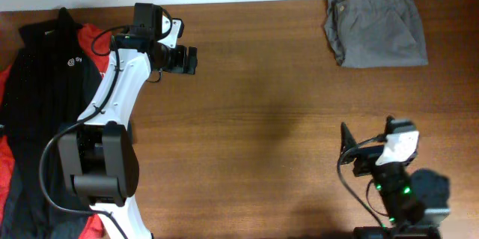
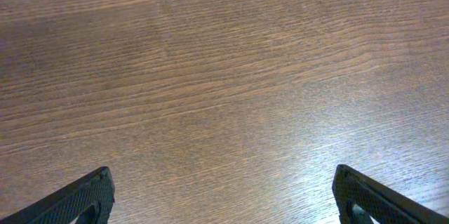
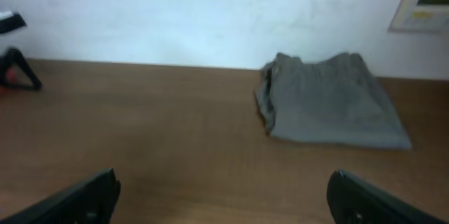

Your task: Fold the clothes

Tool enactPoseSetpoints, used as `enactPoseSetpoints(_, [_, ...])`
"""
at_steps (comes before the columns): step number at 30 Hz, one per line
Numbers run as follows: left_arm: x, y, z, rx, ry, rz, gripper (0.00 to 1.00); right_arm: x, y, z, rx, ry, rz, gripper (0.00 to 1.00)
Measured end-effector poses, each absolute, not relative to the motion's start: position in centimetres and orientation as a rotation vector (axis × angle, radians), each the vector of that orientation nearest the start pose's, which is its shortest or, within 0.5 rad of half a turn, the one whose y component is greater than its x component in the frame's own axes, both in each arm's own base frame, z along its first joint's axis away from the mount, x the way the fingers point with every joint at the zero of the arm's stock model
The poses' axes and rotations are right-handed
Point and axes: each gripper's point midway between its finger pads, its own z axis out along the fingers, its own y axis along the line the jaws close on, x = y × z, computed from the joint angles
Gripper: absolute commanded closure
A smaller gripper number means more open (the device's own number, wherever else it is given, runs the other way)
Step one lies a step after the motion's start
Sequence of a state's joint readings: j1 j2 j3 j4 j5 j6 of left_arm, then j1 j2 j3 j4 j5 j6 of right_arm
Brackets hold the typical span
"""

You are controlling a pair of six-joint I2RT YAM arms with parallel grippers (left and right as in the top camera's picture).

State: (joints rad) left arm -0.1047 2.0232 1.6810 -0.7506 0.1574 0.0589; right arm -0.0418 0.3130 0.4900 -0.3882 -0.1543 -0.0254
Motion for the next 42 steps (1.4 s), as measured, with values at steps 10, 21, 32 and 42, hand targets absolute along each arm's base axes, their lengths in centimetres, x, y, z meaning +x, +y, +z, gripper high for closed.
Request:
enactPoseSetpoints(10, [49.3, -7.9, 10.9, 0.268, 2.646, -0.224, 0.01, 24.0, 1.8, 18.6, -0.108, 1.686, 0.086, 0.01])
enactPoseSetpoints(21, [49.3, -7.9, 10.9, 0.268, 2.646, -0.224, 0.01, 24.5, 1.8, 16.2, -0.112, 1.626, 0.082, 0.01])
enactPoseSetpoints(32, [49.3, -7.9, 10.9, 0.268, 2.646, -0.224, 0.01, 24.5, 1.8, 16.2, -0.112, 1.626, 0.081, 0.01])
enactPoseSetpoints(42, [49.3, -7.9, 10.9, 0.268, 2.646, -0.224, 0.01, 24.5, 1.8, 16.2, -0.112, 1.626, 0.081, 0.01])
